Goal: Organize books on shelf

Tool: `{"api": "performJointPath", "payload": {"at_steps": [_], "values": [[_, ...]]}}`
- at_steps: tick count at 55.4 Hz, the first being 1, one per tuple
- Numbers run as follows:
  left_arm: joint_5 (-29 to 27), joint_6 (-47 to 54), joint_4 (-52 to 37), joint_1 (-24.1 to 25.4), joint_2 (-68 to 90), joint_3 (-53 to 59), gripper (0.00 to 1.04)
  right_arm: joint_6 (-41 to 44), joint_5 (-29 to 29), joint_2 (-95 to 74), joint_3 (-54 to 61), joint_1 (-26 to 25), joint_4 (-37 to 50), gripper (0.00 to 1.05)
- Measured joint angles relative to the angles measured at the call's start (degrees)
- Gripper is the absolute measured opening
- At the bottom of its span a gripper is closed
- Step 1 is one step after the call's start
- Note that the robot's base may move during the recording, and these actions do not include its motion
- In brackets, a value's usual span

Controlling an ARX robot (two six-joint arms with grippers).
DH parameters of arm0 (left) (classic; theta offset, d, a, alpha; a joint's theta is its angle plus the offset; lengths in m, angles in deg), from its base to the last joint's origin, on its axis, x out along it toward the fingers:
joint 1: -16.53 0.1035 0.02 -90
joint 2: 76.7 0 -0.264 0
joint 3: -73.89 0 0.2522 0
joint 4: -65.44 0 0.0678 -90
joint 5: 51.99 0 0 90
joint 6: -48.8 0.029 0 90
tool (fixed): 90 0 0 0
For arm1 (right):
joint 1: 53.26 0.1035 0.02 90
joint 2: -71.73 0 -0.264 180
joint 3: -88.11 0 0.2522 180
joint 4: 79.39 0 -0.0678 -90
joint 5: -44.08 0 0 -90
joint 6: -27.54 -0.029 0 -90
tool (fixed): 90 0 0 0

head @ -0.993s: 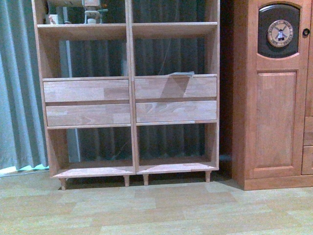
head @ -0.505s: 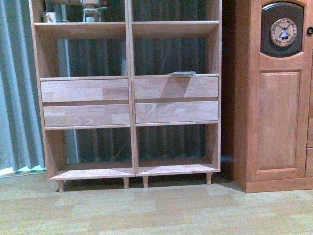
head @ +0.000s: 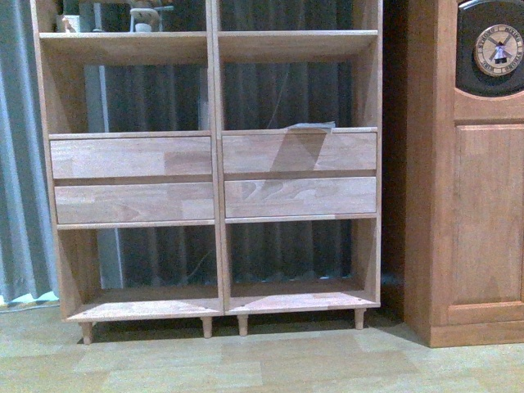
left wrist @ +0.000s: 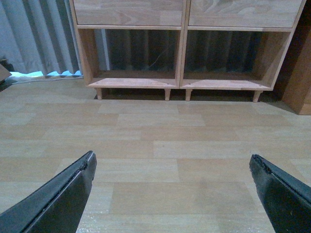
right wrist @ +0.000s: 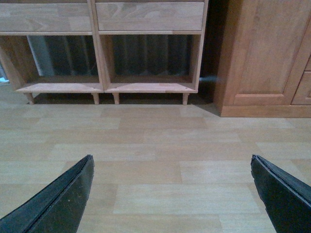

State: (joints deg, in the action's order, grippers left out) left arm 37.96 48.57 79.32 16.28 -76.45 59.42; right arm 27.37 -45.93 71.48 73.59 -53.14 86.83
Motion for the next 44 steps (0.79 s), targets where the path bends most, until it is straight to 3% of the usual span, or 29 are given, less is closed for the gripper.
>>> {"api": "performJointPath", "payload": {"at_steps": [44], "values": [[0.04, 0.00, 0.00, 0.00, 0.02, 0.00, 0.97, 0.02, -0.02, 0.00, -0.02, 0.00, 0.00, 0.98]]}}
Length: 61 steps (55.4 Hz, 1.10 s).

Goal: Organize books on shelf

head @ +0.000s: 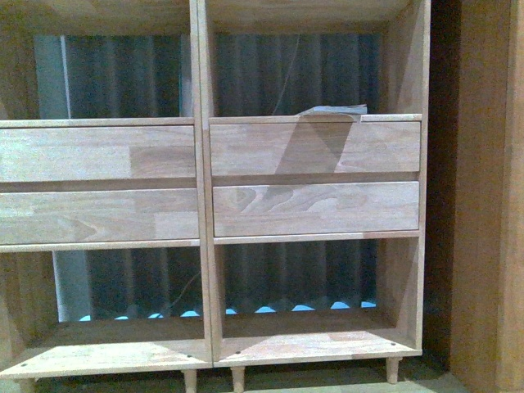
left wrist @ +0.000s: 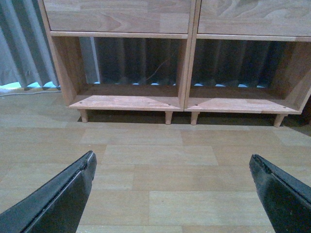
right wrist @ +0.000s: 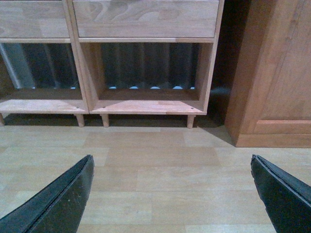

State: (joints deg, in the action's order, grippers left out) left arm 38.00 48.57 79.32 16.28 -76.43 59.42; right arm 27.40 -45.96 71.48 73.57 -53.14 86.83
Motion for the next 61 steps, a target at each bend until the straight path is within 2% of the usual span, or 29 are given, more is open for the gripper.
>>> {"api": "performJointPath", "payload": {"at_steps": [61], "values": [[-0.02, 0.00, 0.00, 0.00, -0.02, 0.00, 0.97, -0.02, -0.02, 0.00, 0.02, 0.00, 0.00, 0.98]]}}
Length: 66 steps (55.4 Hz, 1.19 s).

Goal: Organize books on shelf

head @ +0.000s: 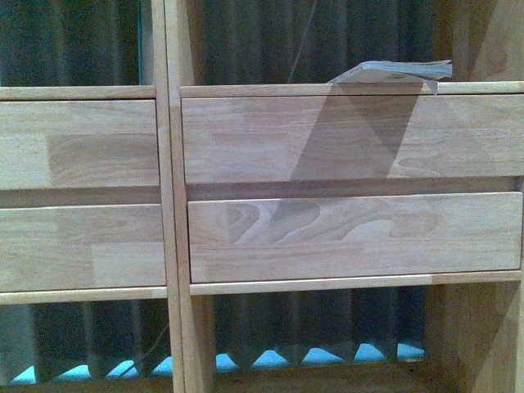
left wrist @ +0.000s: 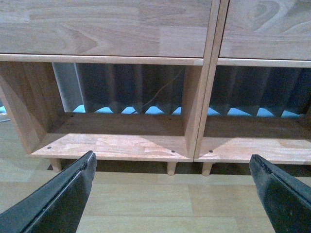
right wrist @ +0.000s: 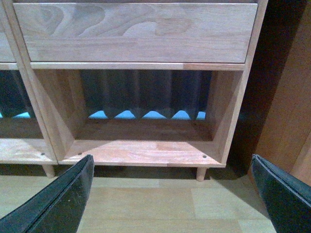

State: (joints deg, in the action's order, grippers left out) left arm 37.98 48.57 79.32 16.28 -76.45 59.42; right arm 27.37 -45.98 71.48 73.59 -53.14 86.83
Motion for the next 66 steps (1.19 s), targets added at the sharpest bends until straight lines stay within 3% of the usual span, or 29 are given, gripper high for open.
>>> {"api": "performJointPath", "payload": {"at_steps": [66], "values": [[0.00, 0.00, 0.00, 0.00, 0.00, 0.00, 0.97, -0.02, 0.02, 0.00, 0.00, 0.00, 0.00, 0.98]]}}
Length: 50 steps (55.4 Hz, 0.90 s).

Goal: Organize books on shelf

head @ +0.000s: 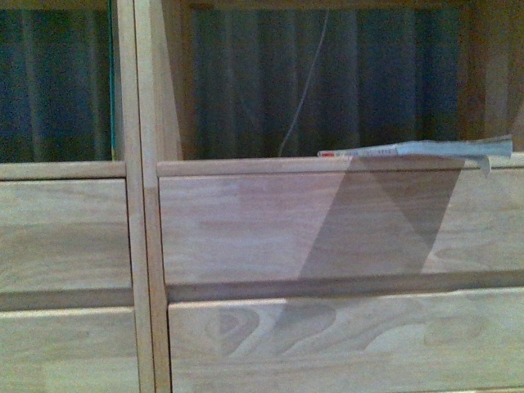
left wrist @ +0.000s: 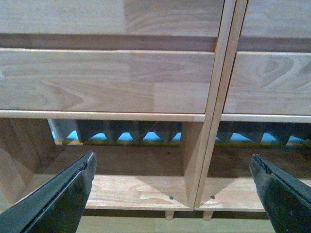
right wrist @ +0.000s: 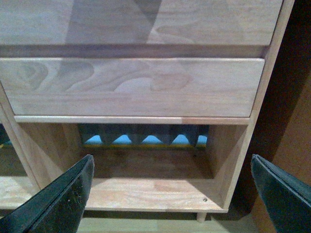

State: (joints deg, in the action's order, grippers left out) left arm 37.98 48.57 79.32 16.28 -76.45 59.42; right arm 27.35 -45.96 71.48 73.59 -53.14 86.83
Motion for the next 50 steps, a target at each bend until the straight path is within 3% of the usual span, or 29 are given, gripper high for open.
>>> {"api": "performJointPath", "payload": {"at_steps": [36, 37, 39, 42, 45, 49, 50], "values": [[0.00, 0.00, 0.00, 0.00, 0.00, 0.00, 0.97, 0.02, 0.00, 0.00, -0.02, 0.00, 0.00, 0.98], [0.00, 0.00, 0.00, 0.00, 0.00, 0.00, 0.97, -0.20, 1.40, -0.24, 0.00, 0.28, 0.26, 0.98], [0.00, 0.00, 0.00, 0.00, 0.00, 0.00, 0.97, -1.57, 10.08, -2.43, 0.00, 2.84, 3.26, 0.98], [-0.07, 0.00, 0.00, 0.00, 0.00, 0.00, 0.97, -5.31, 30.69, -9.09, -0.13, 9.70, 10.91, 0.98], [-0.02, 0.00, 0.00, 0.00, 0.00, 0.00, 0.97, -7.21, 44.04, -14.71, -0.13, 13.22, 14.84, 0.98], [0.00, 0.00, 0.00, 0.00, 0.00, 0.00, 0.97, -8.11, 56.72, -21.57, -0.11, 13.51, 20.57, 0.98], [-0.04, 0.00, 0.00, 0.00, 0.00, 0.00, 0.97, -8.41, 57.68, -22.43, -0.11, 13.29, 21.33, 0.98]]}}
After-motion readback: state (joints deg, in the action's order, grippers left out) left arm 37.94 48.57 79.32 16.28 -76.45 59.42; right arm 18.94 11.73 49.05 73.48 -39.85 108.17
